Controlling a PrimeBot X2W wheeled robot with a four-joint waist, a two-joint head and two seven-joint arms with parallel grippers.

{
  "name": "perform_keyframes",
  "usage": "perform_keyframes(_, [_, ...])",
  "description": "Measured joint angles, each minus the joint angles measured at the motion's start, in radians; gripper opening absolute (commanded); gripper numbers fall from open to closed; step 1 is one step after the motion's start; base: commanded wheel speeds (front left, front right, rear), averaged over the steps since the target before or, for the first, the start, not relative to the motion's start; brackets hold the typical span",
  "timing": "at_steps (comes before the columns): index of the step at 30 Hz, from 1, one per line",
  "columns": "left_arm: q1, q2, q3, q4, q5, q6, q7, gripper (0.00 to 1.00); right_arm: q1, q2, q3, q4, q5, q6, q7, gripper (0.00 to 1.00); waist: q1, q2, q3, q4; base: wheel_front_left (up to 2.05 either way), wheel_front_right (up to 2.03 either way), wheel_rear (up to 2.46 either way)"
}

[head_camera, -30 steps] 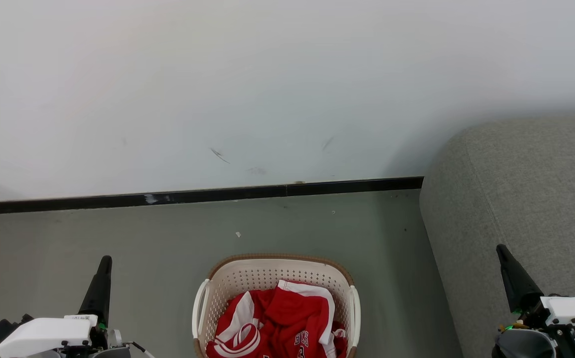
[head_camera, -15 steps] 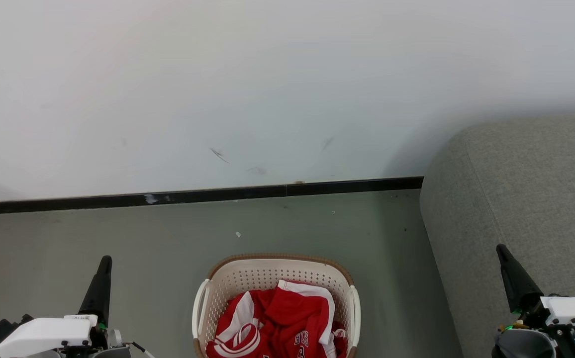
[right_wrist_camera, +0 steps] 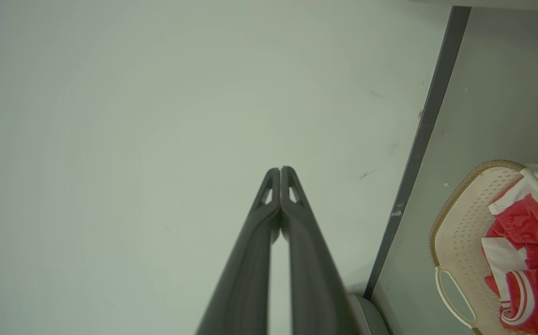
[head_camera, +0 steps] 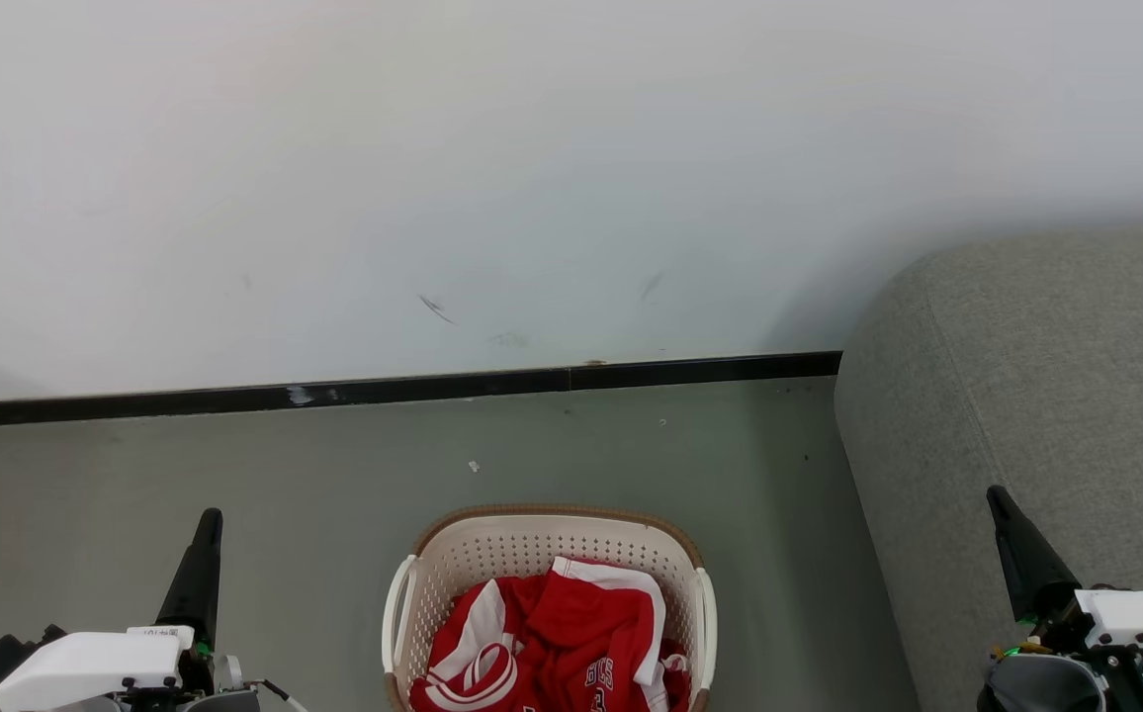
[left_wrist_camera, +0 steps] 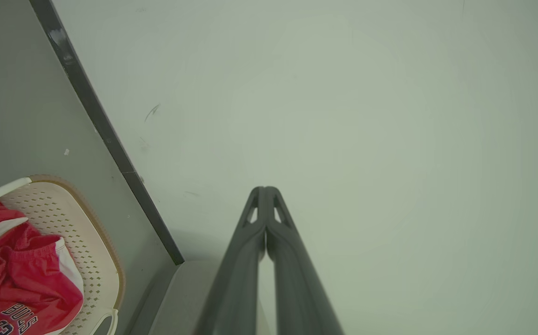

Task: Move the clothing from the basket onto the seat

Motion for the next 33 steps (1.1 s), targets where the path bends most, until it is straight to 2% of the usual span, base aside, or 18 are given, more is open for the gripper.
perform_keyframes(5, [0.000, 0.000, 0.000, 0.000, 0.000, 0.000, 0.000, 0.00, 0.000, 0.000, 0.000, 0.000, 0.000, 0.000, 0.000, 0.00, 0.0000, 0.0000, 0.000, 0.000, 0.00, 0.00, 0.00])
perform_keyframes(6, [0.000, -0.001, -0.001, 0.005, 0.000, 0.000, 0.000, 1.00, 0.003, 0.002, 0.001, 0.004, 0.000, 0.000, 0.000, 1.00, 0.0000, 0.0000, 0.000, 0.000, 0.00, 0.00, 0.00])
perform_keyframes(7, [0.003, -0.006, -0.002, 0.016, 0.000, 0.000, 0.000, 0.00, 0.008, 0.008, 0.003, 0.012, 0.000, -0.001, 0.000, 0.00, 0.0000, 0.0000, 0.000, 0.000, 0.00, 0.00, 0.00])
perform_keyframes(9, [0.010, -0.012, -0.004, 0.026, 0.000, 0.000, 0.000, 0.00, 0.019, 0.016, 0.006, 0.021, 0.000, -0.001, 0.000, 0.00, 0.0000, 0.0000, 0.000, 0.000, 0.00, 0.00, 0.00])
perform_keyframes(10, [0.021, -0.019, -0.005, 0.038, 0.000, 0.000, 0.000, 1.00, 0.032, 0.025, 0.011, 0.031, 0.000, -0.001, 0.000, 1.00, 0.0000, 0.0000, 0.000, 0.000, 0.00, 0.00, 0.00])
perform_keyframes(27, [0.041, -0.029, -0.015, 0.038, 0.011, 0.000, -0.036, 1.00, 0.046, 0.046, 0.015, -0.004, -0.022, -0.001, -0.022, 1.00, 0.0002, 0.0000, 0.001, -0.001, 0.00, 0.00, 0.00])
perform_keyframes(33, [0.039, -0.026, -0.020, 0.029, 0.032, 0.000, -0.056, 1.00, 0.042, 0.049, 0.016, -0.032, -0.046, -0.001, -0.036, 1.00, 0.0023, 0.0000, 0.000, -0.001, 0.00, 0.00, 0.00])
